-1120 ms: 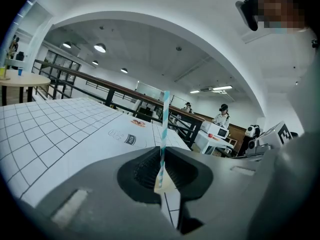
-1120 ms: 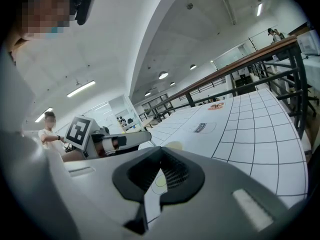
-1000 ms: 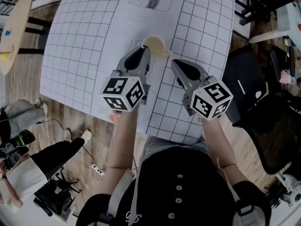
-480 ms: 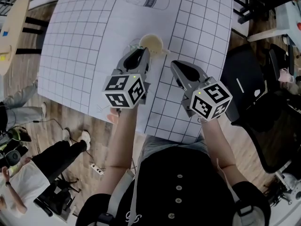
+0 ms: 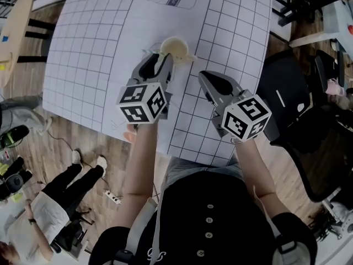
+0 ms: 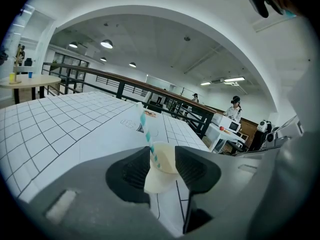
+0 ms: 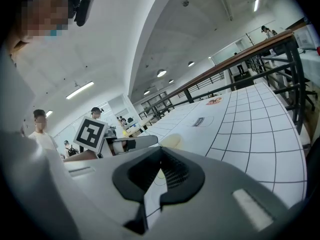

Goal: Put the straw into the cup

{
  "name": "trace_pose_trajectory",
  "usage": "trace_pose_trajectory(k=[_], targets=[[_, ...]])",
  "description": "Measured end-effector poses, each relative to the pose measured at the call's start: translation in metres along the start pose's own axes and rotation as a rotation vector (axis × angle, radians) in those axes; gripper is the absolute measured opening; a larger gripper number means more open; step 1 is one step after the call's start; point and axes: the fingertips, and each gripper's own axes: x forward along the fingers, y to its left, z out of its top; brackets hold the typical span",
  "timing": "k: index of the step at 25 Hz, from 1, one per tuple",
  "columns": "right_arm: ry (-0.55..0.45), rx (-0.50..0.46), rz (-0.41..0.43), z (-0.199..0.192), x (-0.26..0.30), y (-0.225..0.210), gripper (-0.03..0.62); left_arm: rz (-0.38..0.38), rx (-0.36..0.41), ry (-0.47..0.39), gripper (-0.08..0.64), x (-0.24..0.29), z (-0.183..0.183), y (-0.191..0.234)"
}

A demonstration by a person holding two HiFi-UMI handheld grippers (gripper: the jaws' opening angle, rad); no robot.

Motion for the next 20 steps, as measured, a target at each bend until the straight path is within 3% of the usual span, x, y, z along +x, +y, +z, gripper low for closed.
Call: trace_pose_trajectory(k=[5, 10, 20], targets=[[-0.008, -0.041, 0.021, 0.004, -0.007, 0.012, 0.0, 0.054, -0.017, -0.023, 0.234, -0.012, 0.004, 0.005], [-0.024, -0.058, 0.047, 0.011, -0.019, 0.022, 0.0, 0.086, -0.025, -0.065, 0.234, -0.033, 0.01, 0.003], [-0.046, -0.102, 0.141, 0.018, -0.064, 0.049, 0.0, 0.098, -0.048, -0.214, 0.23, -0.097, 0.014, -0.043]])
